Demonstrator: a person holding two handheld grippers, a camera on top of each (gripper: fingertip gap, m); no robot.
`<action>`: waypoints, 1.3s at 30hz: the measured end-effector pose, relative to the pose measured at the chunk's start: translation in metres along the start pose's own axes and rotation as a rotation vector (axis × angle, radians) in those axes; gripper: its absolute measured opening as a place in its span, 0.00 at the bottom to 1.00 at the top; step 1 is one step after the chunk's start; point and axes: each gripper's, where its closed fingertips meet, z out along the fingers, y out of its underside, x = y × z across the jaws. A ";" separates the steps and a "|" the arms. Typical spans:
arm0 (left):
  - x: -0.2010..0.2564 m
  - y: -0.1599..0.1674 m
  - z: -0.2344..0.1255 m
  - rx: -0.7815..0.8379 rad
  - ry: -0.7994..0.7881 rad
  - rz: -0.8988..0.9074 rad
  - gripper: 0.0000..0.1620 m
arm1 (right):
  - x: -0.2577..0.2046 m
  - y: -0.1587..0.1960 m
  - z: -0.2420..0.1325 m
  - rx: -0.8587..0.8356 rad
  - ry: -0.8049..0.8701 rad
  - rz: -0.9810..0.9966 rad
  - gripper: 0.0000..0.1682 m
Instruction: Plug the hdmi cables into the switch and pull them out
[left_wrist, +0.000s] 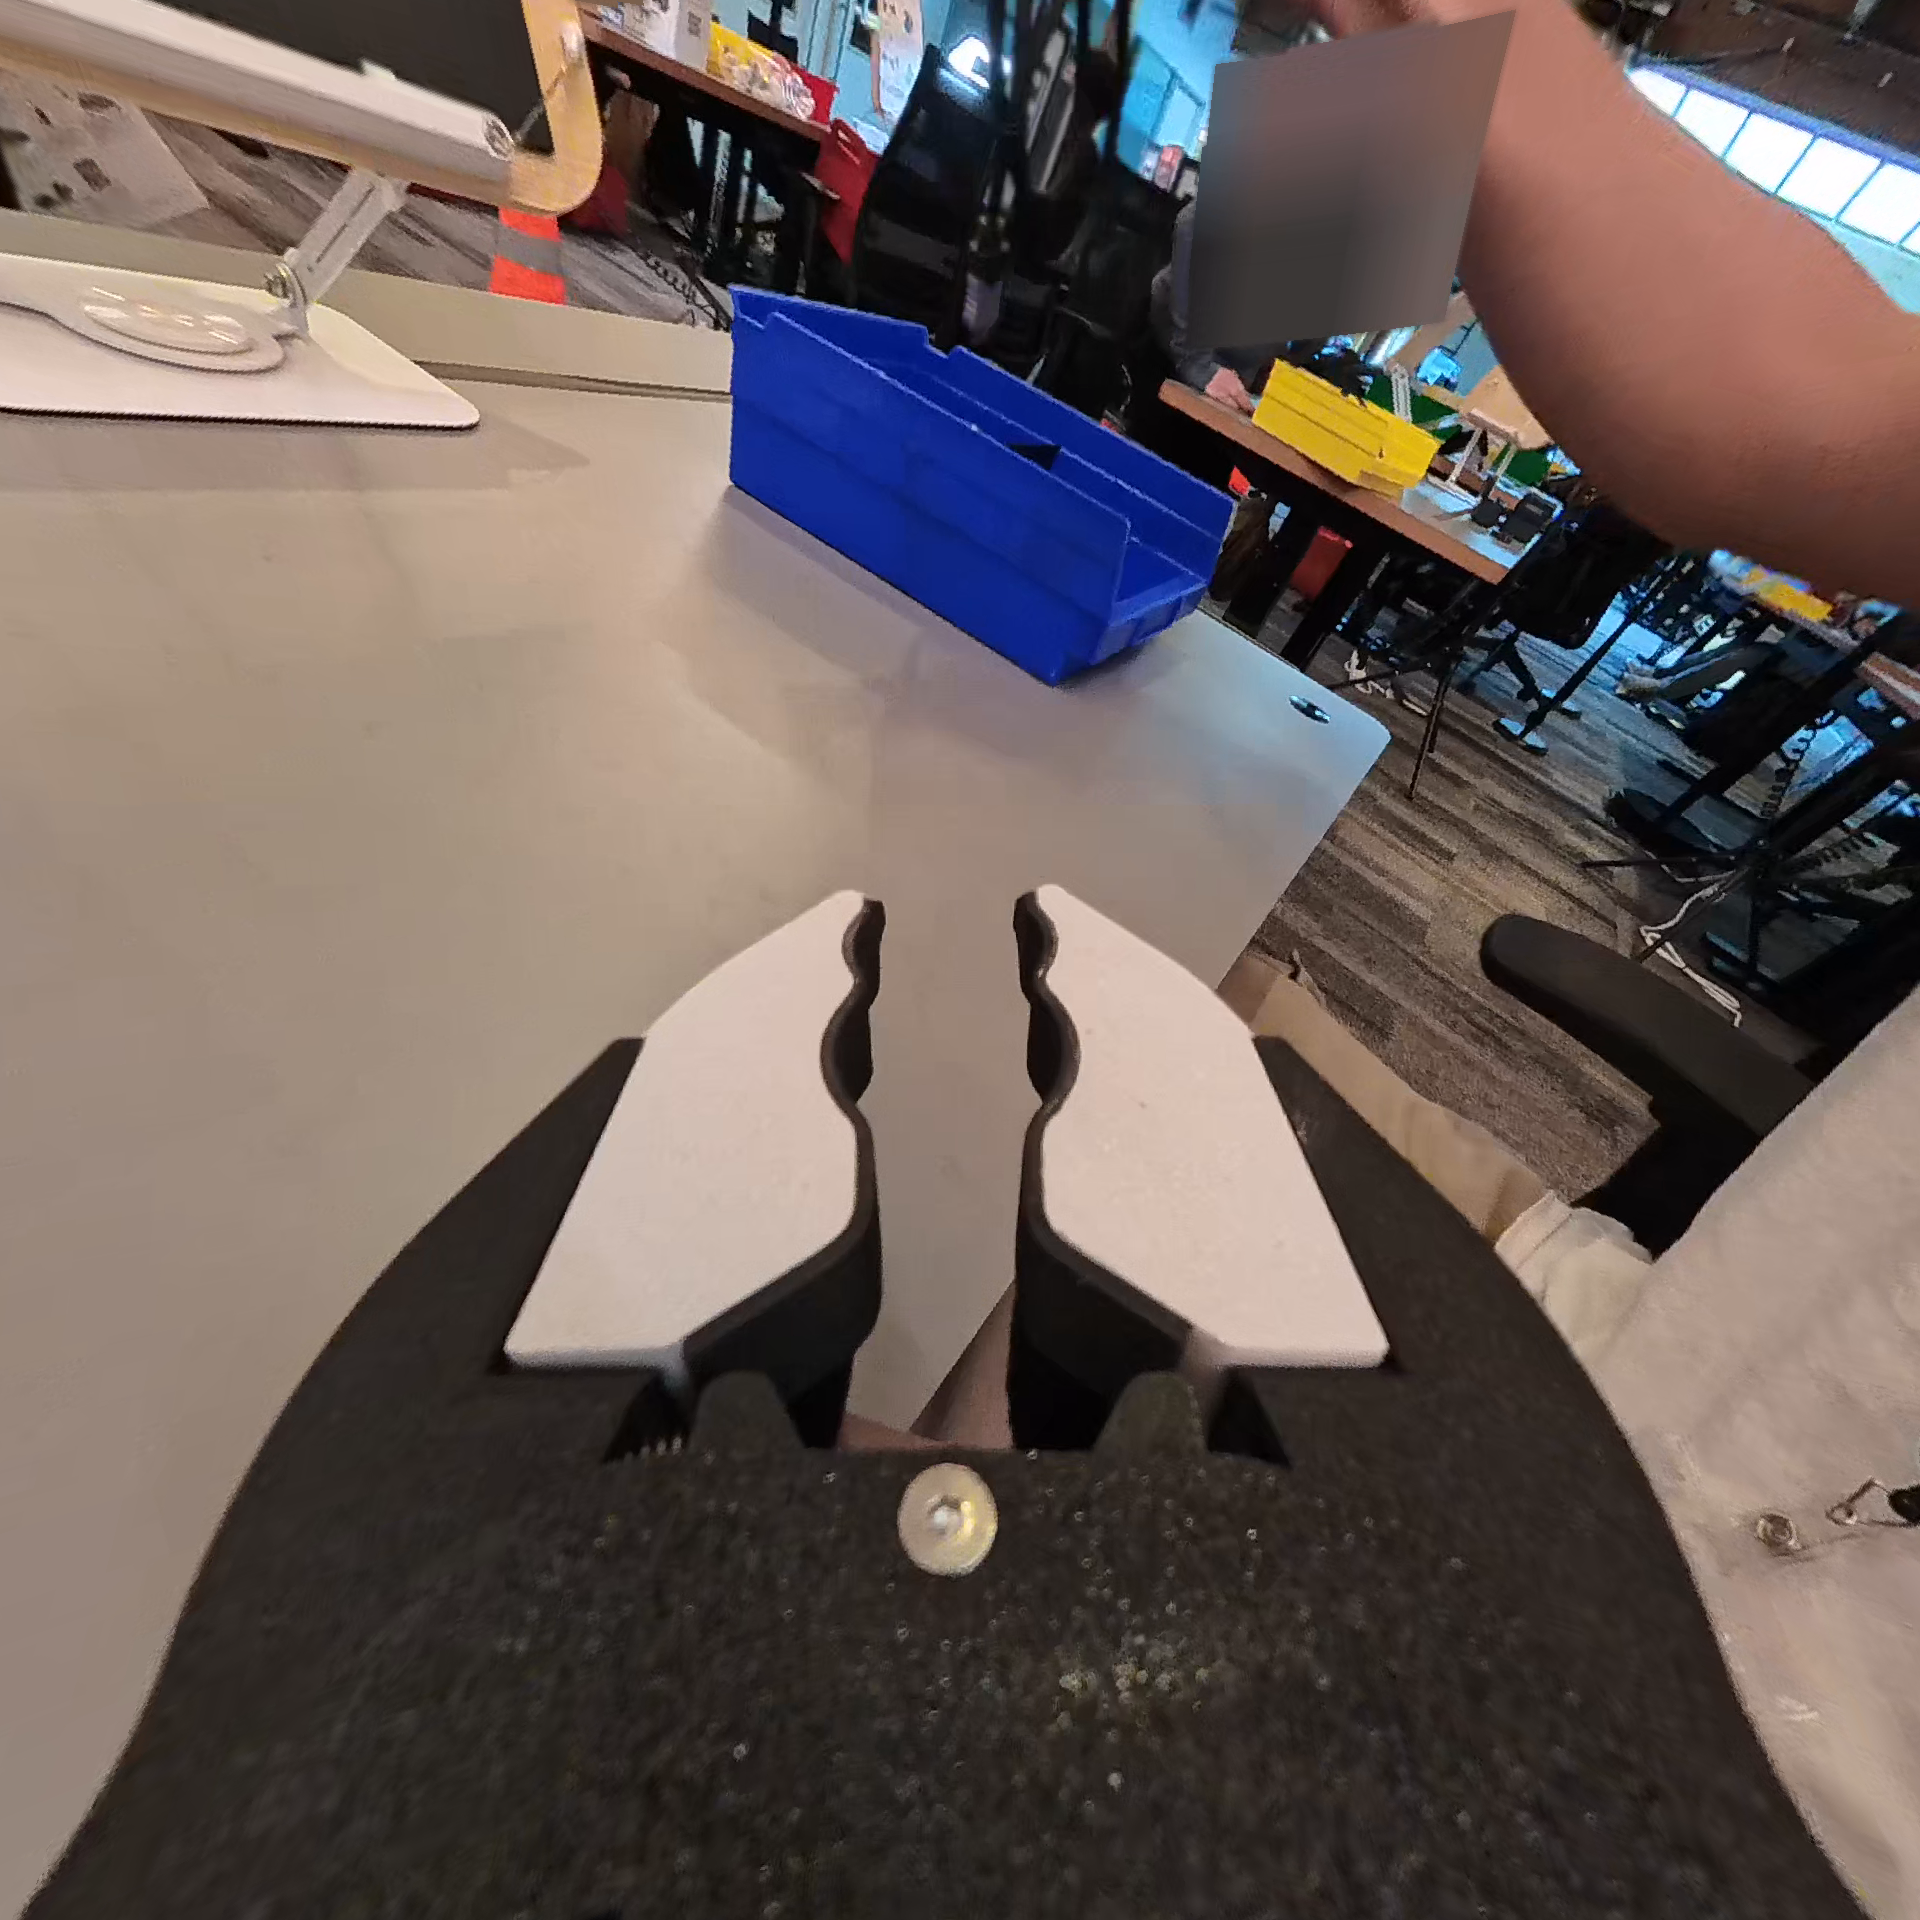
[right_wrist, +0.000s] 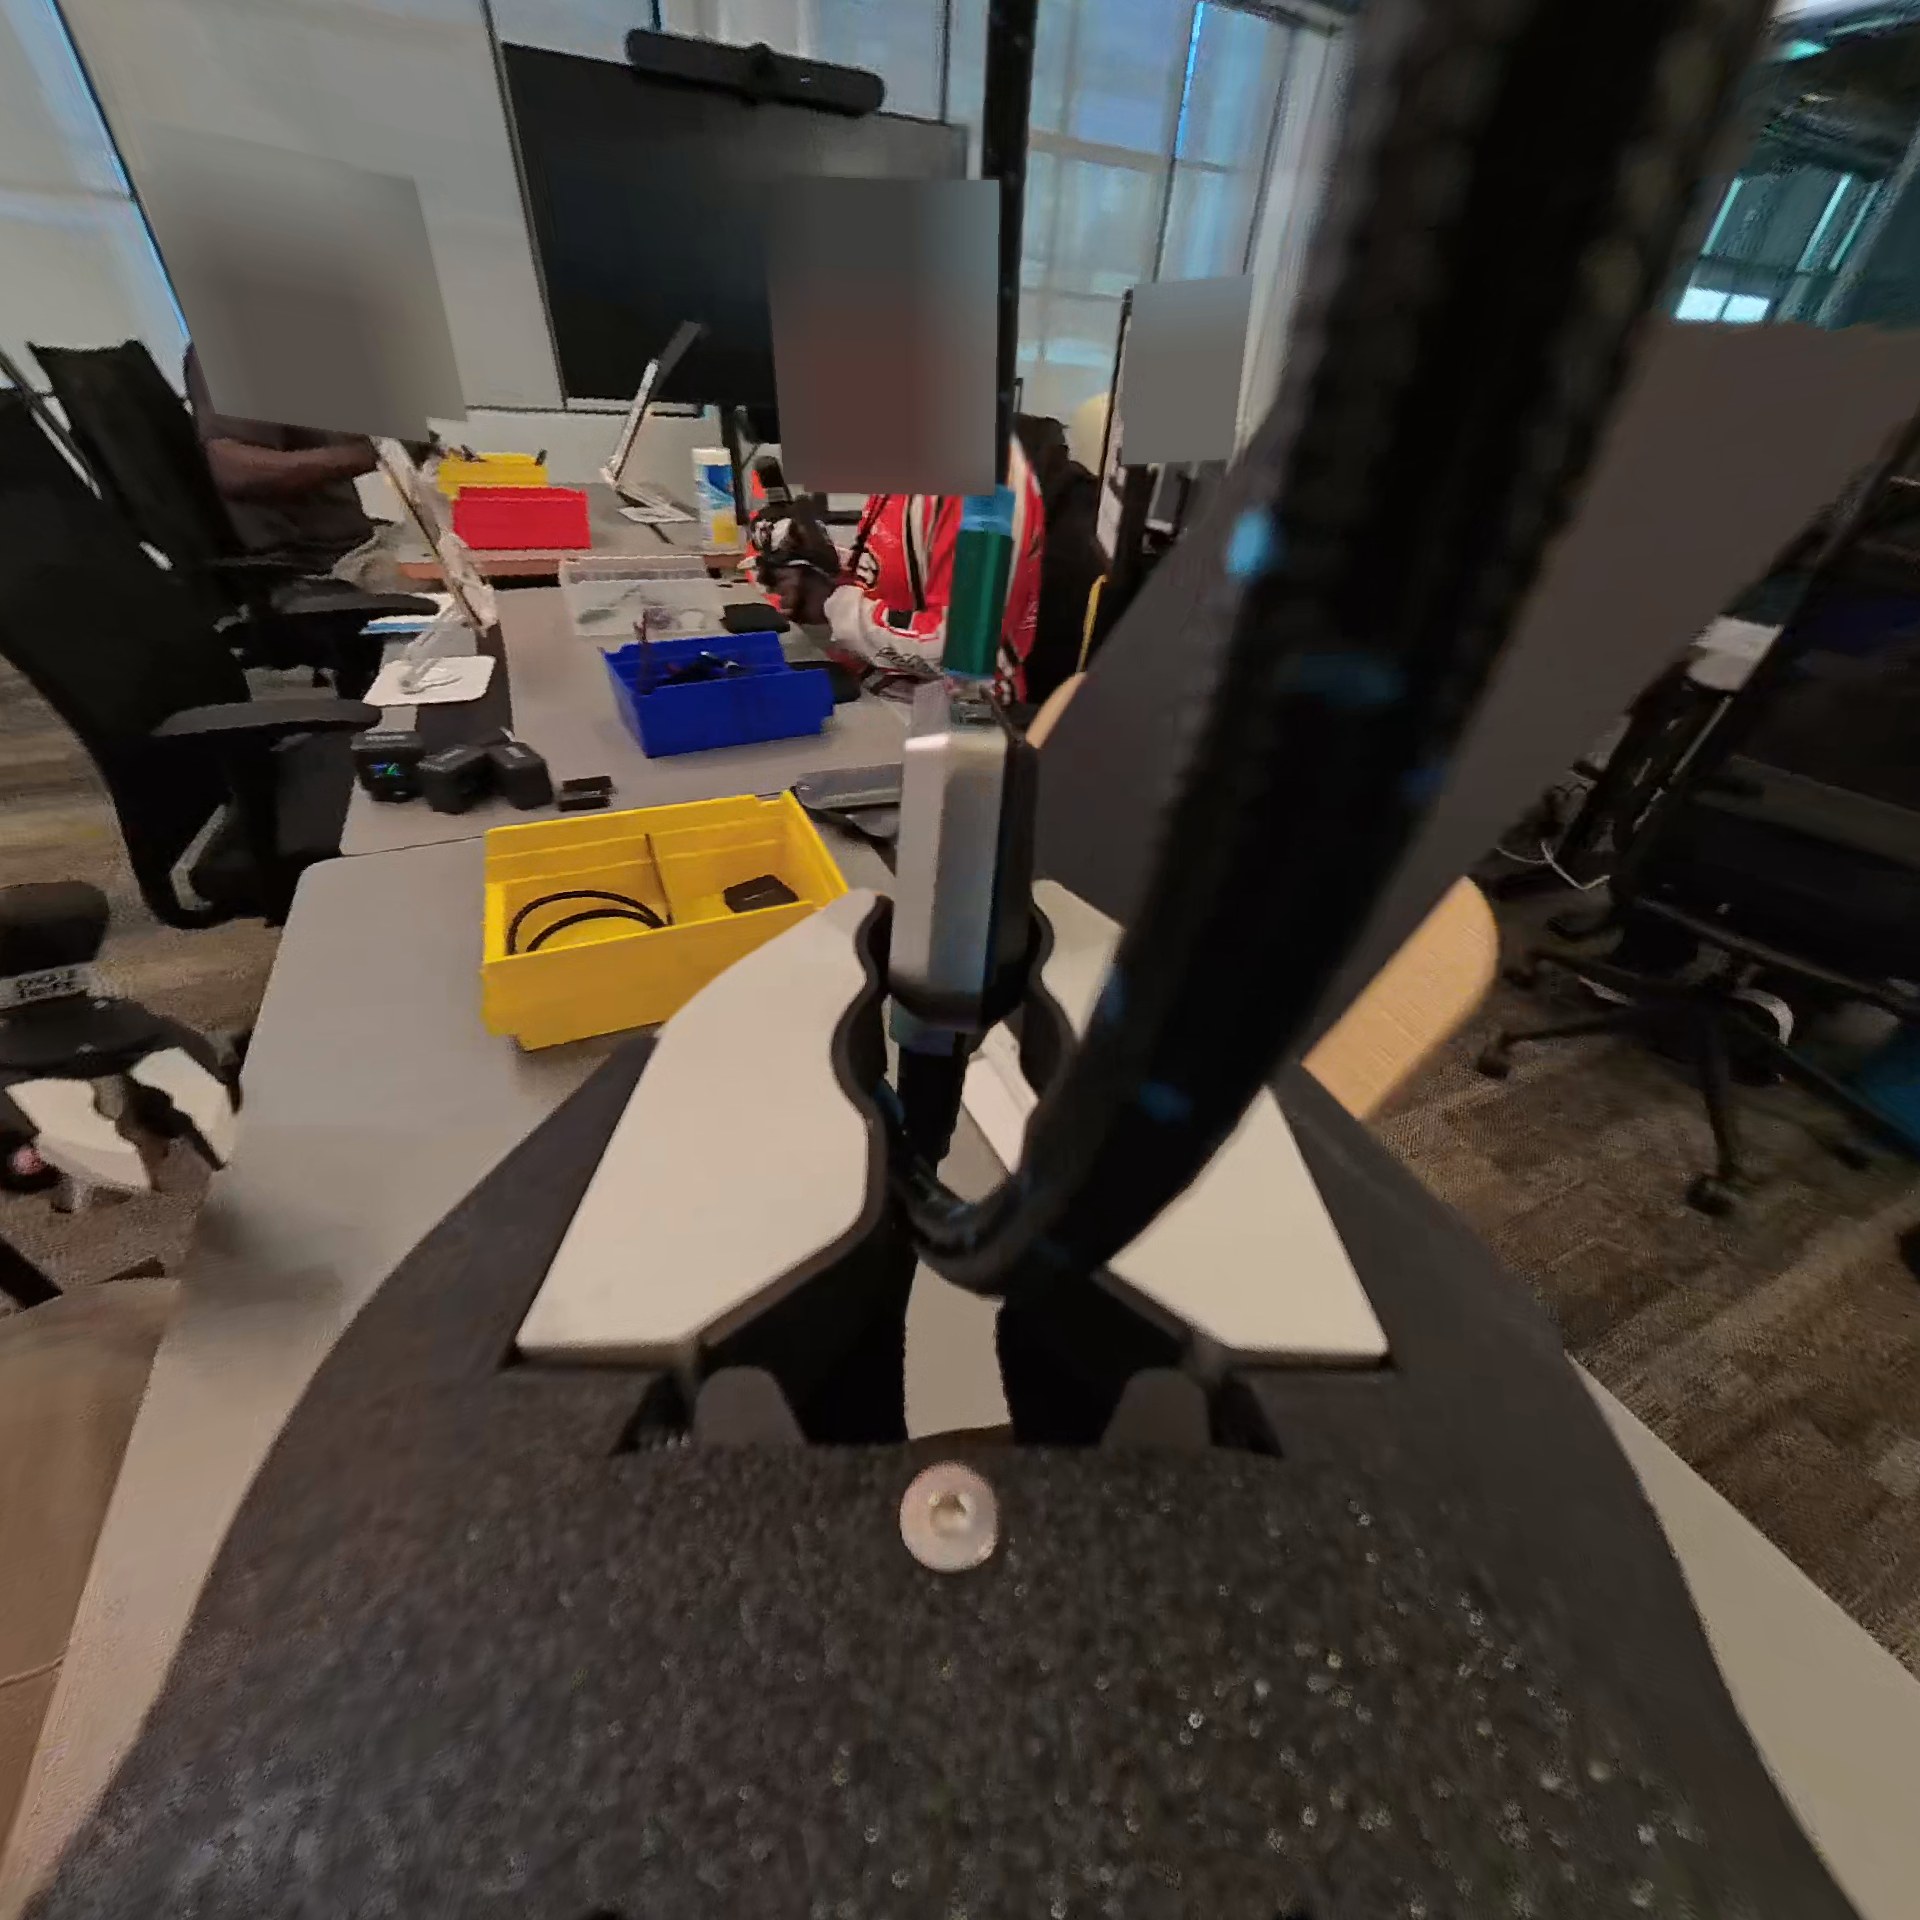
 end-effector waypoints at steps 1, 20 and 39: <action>0.000 0.003 0.003 -0.013 -0.001 0.004 0.15 | 0.011 0.007 -0.003 0.011 0.003 0.019 0.13; 0.003 0.040 0.028 -0.188 -0.002 0.115 0.13 | 0.104 0.253 -0.057 -0.388 0.026 0.643 0.14; 0.001 0.039 0.026 -0.184 0.002 0.128 0.12 | 0.060 0.109 -0.017 -0.536 -0.064 -0.222 0.13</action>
